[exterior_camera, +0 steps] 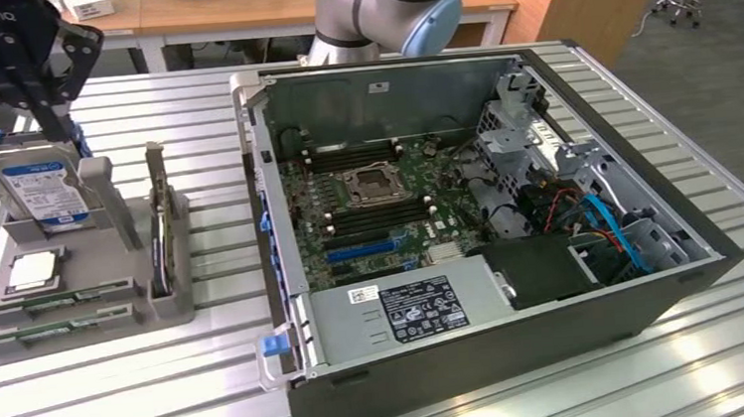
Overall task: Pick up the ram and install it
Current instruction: 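Reach for the ram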
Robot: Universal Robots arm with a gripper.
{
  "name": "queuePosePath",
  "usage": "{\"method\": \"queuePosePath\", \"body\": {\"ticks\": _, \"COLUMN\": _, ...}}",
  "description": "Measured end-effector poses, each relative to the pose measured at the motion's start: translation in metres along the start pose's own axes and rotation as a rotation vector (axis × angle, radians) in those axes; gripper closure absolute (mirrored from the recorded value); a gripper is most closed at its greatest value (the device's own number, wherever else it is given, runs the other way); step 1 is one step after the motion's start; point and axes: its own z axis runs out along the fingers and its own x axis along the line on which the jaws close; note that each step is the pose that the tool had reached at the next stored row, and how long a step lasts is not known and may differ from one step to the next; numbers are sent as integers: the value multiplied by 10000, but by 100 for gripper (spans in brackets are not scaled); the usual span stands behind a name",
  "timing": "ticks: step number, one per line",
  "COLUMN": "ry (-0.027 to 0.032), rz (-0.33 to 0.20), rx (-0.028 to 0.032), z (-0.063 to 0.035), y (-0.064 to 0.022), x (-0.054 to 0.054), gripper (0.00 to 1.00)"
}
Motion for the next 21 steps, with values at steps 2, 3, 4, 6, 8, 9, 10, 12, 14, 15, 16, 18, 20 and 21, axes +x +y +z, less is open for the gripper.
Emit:
{"method": "queuePosePath", "body": {"ticks": 2, "ry": 0, "rz": 0, "rx": 0, "z": 0, "y": -3, "x": 43, "gripper": 90}}
{"method": "queuePosePath", "body": {"ticks": 3, "ry": 0, "rz": 0, "rx": 0, "z": 0, "y": -5, "x": 63, "gripper": 90}}
{"method": "queuePosePath", "body": {"ticks": 4, "ry": 0, "rz": 1, "rx": 0, "z": 0, "y": -6, "x": 82, "gripper": 90}}
{"method": "queuePosePath", "body": {"ticks": 6, "ry": 0, "rz": 1, "rx": 0, "z": 0, "y": -8, "x": 116, "gripper": 90}}
{"method": "queuePosePath", "body": {"ticks": 8, "ry": 0, "rz": 0, "rx": 0, "z": 0, "y": -11, "x": 148, "gripper": 90}}
{"method": "queuePosePath", "body": {"ticks": 9, "ry": 1, "rz": 0, "rx": 1, "z": -1, "y": -12, "x": 164, "gripper": 90}}
{"method": "queuePosePath", "body": {"ticks": 10, "ry": 0, "rz": -1, "rx": 0, "z": 0, "y": -13, "x": 178, "gripper": 90}}
{"method": "queuePosePath", "body": {"ticks": 12, "ry": 0, "rz": 0, "rx": 0, "z": 0, "y": -15, "x": 203, "gripper": 90}}
{"method": "queuePosePath", "body": {"ticks": 14, "ry": 0, "rz": 0, "rx": 0, "z": 1, "y": -17, "x": 231, "gripper": 90}}
{"method": "queuePosePath", "body": {"ticks": 15, "ry": 0, "rz": 0, "rx": 0, "z": 2, "y": -19, "x": 246, "gripper": 90}}
{"method": "queuePosePath", "body": {"ticks": 16, "ry": 0, "rz": -1, "rx": 0, "z": 2, "y": -20, "x": 262, "gripper": 90}}
{"method": "queuePosePath", "body": {"ticks": 18, "ry": 0, "rz": 0, "rx": 0, "z": 3, "y": -22, "x": 287, "gripper": 90}}
{"method": "queuePosePath", "body": {"ticks": 20, "ry": 0, "rz": 1, "rx": 0, "z": 3, "y": -23, "x": 308, "gripper": 90}}
{"method": "queuePosePath", "body": {"ticks": 21, "ry": 0, "rz": -1, "rx": 0, "z": 4, "y": -24, "x": 312, "gripper": 90}}
